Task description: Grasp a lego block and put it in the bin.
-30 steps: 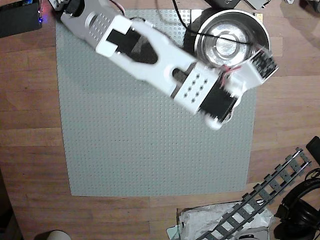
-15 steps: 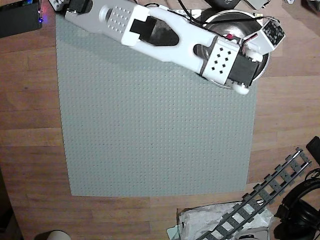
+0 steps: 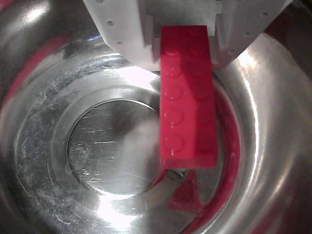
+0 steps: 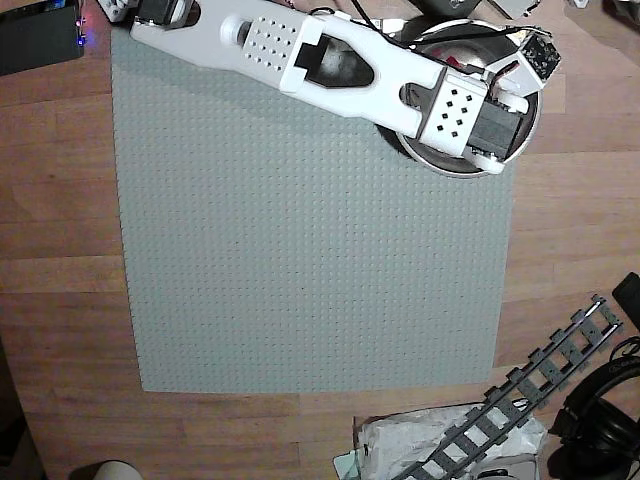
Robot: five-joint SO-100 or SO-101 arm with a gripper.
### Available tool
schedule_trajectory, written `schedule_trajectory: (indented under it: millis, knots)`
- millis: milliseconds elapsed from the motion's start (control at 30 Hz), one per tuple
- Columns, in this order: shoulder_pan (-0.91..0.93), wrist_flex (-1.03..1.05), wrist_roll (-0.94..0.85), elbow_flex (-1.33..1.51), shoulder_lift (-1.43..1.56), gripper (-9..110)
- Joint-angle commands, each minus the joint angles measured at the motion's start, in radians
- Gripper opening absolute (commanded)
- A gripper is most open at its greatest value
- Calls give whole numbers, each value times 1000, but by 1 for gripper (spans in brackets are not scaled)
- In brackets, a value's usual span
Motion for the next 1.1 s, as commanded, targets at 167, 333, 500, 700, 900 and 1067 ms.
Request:
schedule_trajectory:
  millis: [167, 333, 500, 700, 900, 1067]
  knots:
    - [-6, 8, 5, -41, -9, 0]
    - [-6, 8, 6, -38, -9, 0]
    - [-8, 8, 6, -40, -9, 2]
    - [-20, 8, 6, -48, 25, 26]
    - [-12, 8, 2, -52, 100, 31]
    - [41, 9, -6, 83, 376, 30]
